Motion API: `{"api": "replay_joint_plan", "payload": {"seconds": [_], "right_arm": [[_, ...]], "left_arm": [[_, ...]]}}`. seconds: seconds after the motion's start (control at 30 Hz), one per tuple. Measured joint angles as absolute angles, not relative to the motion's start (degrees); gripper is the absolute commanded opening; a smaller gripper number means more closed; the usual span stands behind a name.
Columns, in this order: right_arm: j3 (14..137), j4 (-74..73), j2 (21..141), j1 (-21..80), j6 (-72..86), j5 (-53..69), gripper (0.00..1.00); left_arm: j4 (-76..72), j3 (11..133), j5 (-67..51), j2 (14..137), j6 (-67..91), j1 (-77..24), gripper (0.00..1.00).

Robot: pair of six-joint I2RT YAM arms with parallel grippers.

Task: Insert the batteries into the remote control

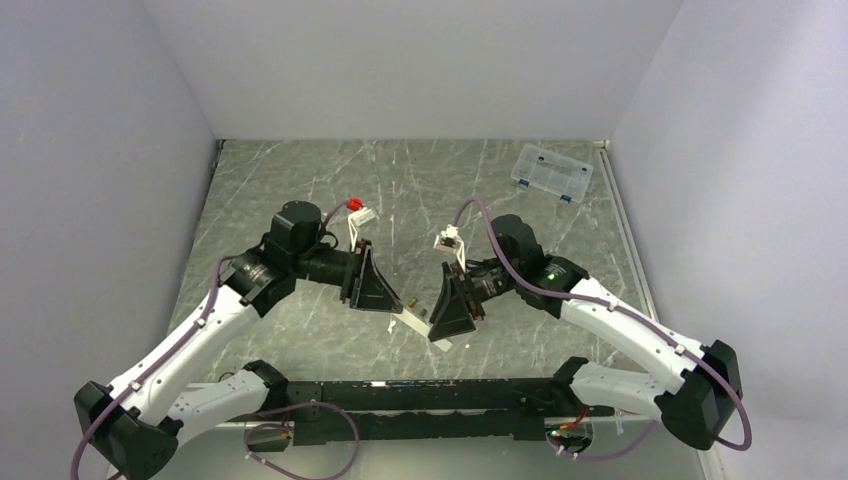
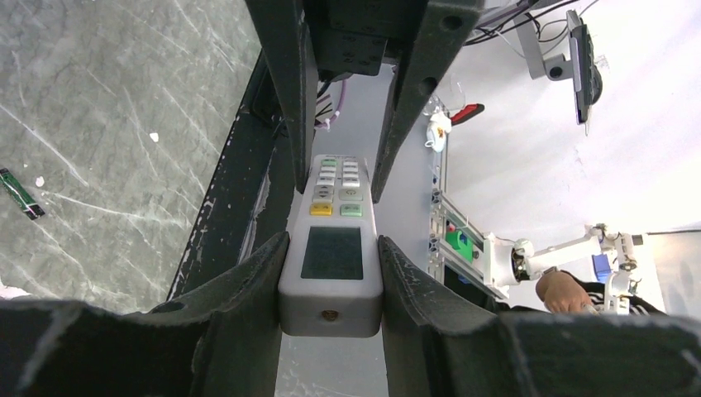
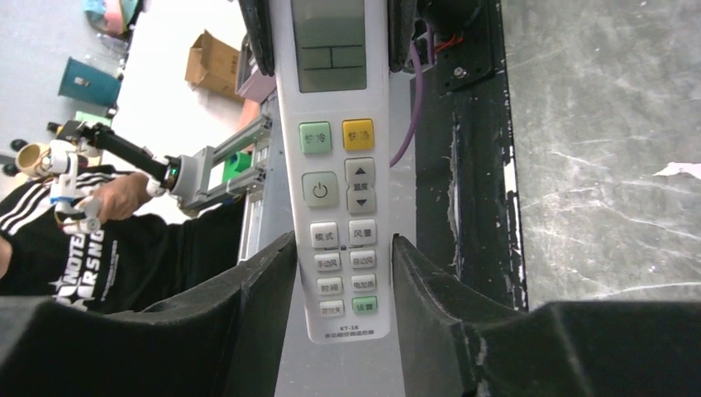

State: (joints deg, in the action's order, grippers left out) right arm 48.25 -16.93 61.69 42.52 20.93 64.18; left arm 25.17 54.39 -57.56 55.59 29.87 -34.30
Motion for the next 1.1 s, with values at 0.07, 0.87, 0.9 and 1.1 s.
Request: {"api": "replay_joint_plan", "payload": {"seconds": [0.07, 0.87, 0.9, 1.1], "right_arm": [[48.3, -17.1, 61.0, 42.5, 20.6, 62.6, 0.59], [49.7, -22.6, 49.0, 43.0, 12.0, 38.2, 0.73], [49.4, -22.1, 48.8, 43.2, 11.8, 37.6, 0.73], [47.0, -18.0, 48.6, 46.0, 9.2, 34.4, 0.73]], "left_arm": [[24.8, 54.1, -57.0, 55.6, 30.3, -34.3, 0.00], [16.8, 43.9, -52.6, 57.0, 46.7, -27.0, 0.00], [16.8, 43.4, -52.6, 57.0, 47.7, -26.5, 0.00], [16.3, 41.7, -52.7, 56.7, 52.9, -24.4, 0.00]]}}
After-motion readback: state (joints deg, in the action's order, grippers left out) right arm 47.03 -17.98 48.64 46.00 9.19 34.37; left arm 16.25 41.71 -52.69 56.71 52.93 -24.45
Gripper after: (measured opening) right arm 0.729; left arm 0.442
